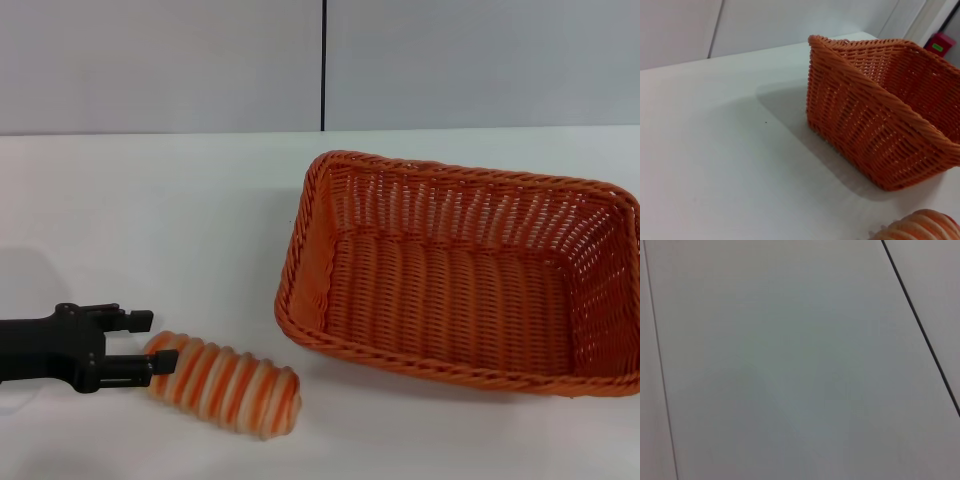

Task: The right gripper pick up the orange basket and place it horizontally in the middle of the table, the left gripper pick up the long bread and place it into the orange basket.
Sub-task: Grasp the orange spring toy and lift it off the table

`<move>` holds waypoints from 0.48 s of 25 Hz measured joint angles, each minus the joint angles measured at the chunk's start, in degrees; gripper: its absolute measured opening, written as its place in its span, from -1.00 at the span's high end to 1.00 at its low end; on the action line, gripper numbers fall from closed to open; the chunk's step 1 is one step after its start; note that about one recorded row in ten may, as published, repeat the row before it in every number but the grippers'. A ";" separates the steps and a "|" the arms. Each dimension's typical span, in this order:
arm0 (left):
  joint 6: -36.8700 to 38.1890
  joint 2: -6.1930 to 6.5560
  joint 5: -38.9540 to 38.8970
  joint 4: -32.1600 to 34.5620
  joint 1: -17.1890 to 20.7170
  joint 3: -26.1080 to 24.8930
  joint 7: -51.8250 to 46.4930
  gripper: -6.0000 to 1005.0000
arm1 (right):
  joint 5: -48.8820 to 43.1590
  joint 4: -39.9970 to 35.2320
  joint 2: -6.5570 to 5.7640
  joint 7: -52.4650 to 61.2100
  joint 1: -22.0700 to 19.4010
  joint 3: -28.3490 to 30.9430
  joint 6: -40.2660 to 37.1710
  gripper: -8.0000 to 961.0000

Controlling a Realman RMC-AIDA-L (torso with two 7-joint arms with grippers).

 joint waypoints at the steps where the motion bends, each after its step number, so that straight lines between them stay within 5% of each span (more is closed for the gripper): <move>1: 0.00 0.00 0.00 0.00 -0.03 0.06 0.00 -0.53 | 0.00 0.00 -0.07 0.00 0.00 0.13 0.05 -0.08; 12: 0.05 0.04 0.72 -0.71 -0.11 0.16 0.01 -0.53 | -0.02 0.00 -0.38 0.07 0.35 -0.04 0.45 -0.08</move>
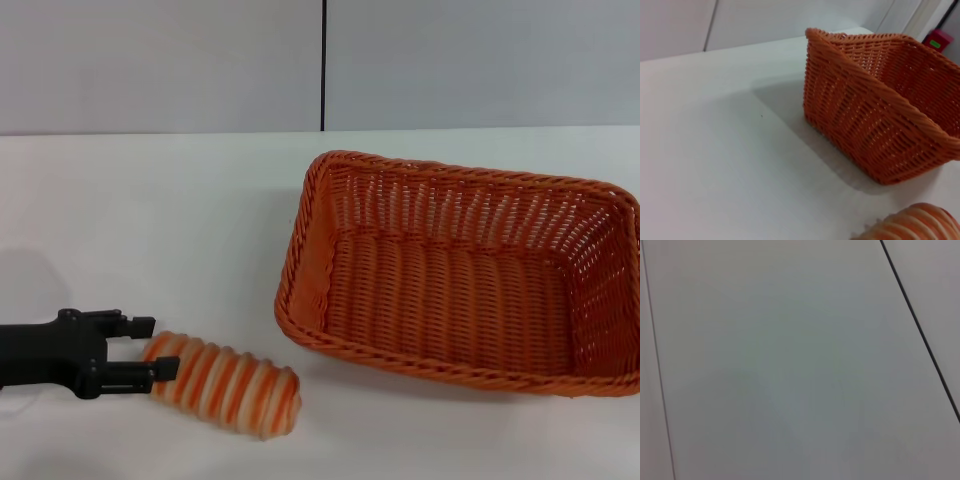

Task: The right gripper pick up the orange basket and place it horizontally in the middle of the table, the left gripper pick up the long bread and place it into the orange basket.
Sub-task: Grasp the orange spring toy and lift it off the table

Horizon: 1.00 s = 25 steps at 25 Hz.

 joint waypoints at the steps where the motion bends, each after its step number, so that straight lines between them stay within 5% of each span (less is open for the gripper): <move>1: 0.00 0.00 0.00 0.00 0.00 0.00 0.00 -0.53 | 0.00 0.00 0.00 0.00 0.02 -0.05 -0.01 -0.08; 15: -0.86 -0.08 0.71 -0.61 -0.26 -0.50 0.03 -0.52 | 0.33 0.08 0.01 0.06 -0.33 0.37 0.24 -0.08; 25: -0.54 0.12 0.67 -0.61 -0.81 -0.36 -0.30 -0.14 | 0.50 0.09 0.00 0.17 -0.33 1.04 1.03 -0.08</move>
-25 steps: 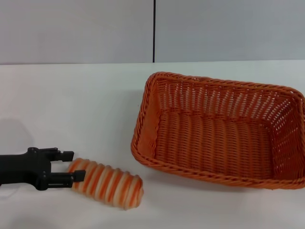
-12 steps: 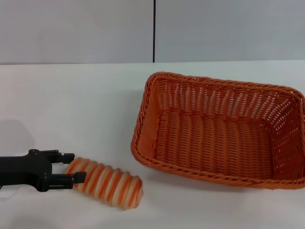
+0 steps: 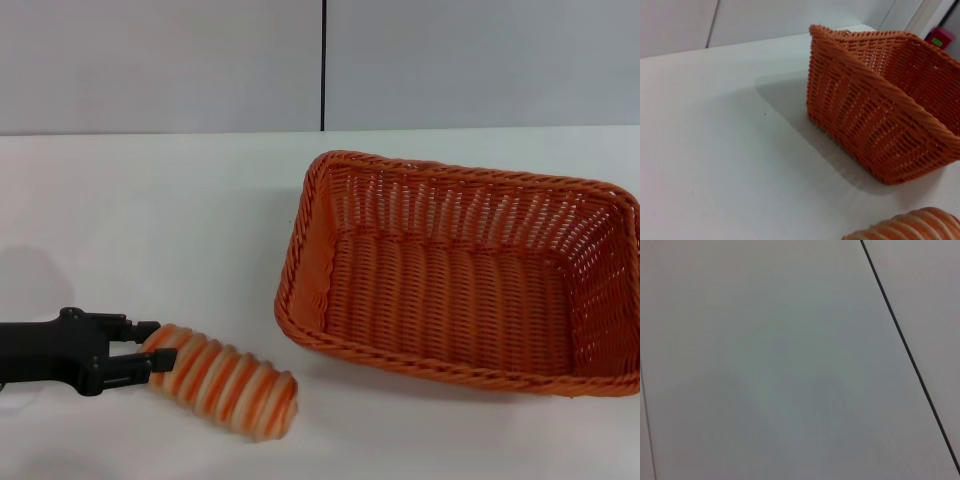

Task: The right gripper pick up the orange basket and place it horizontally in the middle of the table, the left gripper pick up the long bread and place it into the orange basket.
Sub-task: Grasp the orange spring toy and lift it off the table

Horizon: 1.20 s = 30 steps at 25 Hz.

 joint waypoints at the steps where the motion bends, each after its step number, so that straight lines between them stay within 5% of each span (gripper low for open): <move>1: 0.02 0.02 -0.05 0.00 -0.04 -0.06 0.01 -0.10 | 0.00 0.00 0.00 0.00 0.07 0.01 0.14 -0.08; 30: -0.03 0.21 -0.24 0.00 -1.36 -0.26 -0.24 0.39 | 0.21 -0.01 -0.09 0.08 0.54 2.97 0.61 -0.08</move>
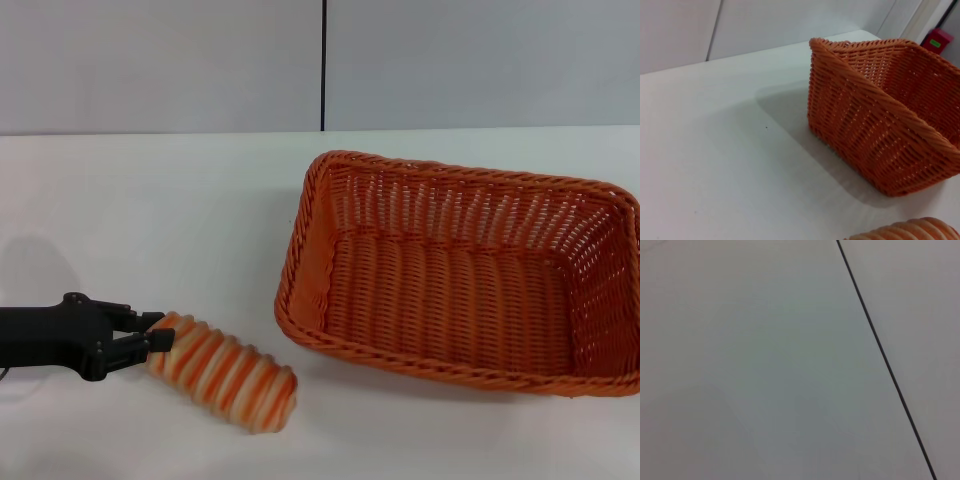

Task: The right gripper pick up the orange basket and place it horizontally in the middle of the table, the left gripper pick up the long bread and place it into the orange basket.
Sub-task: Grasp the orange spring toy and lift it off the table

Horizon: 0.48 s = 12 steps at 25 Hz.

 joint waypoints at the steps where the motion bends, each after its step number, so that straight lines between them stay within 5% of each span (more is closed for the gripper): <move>1: 0.00 0.00 0.00 0.00 0.00 0.00 0.00 0.41 | 0.00 0.00 0.00 0.00 0.00 0.00 0.00 -0.08; 12: 0.04 -0.01 0.05 0.00 -0.12 0.00 -0.09 0.59 | 0.00 0.00 0.03 0.00 0.00 0.35 0.02 -0.08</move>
